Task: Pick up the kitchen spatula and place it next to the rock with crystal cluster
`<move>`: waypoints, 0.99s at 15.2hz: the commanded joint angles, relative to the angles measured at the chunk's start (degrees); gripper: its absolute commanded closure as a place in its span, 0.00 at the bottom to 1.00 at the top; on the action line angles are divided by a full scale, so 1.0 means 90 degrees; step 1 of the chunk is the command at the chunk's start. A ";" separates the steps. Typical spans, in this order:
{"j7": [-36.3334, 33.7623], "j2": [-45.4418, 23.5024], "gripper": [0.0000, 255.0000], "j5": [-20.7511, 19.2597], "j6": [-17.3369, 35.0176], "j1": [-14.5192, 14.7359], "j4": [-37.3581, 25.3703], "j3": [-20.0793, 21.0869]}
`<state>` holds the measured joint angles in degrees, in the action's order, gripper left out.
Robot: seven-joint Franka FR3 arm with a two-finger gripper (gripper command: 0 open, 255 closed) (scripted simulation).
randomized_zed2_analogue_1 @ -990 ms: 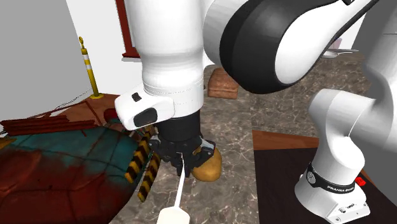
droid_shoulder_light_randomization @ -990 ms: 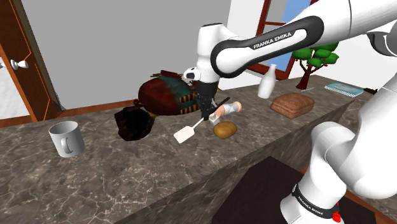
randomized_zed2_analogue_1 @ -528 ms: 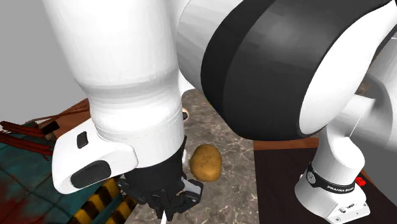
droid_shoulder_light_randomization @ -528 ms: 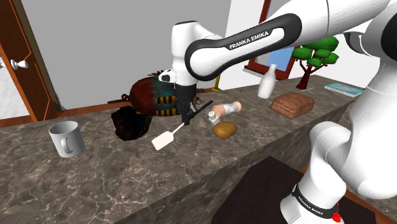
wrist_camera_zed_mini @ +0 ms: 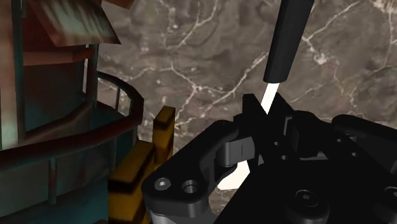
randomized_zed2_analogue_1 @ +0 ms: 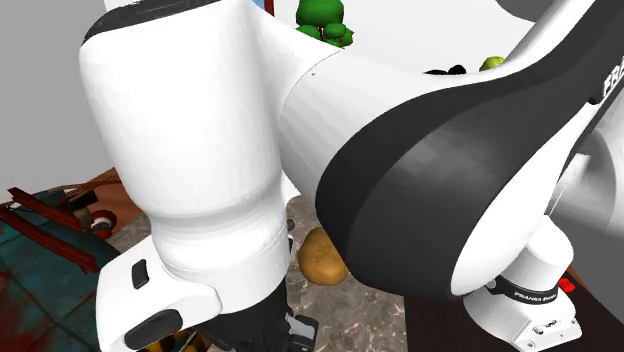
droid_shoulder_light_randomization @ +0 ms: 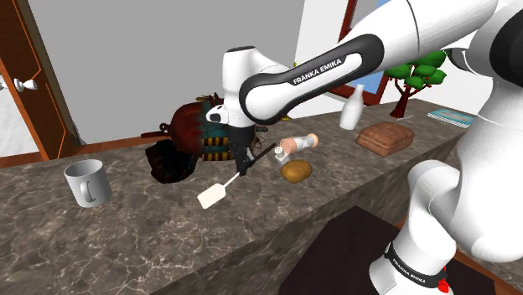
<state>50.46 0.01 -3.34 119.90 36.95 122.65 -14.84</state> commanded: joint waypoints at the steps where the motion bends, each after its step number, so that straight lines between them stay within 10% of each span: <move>1: -0.0007 -0.0074 1.00 -0.0002 0.0209 -0.0031 0.0096 -0.0031; 15: 0.0032 -0.0415 1.00 0.0081 0.0838 -0.0073 0.0393 -0.0007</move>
<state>50.78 -3.51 -2.44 127.10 36.60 125.95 -14.55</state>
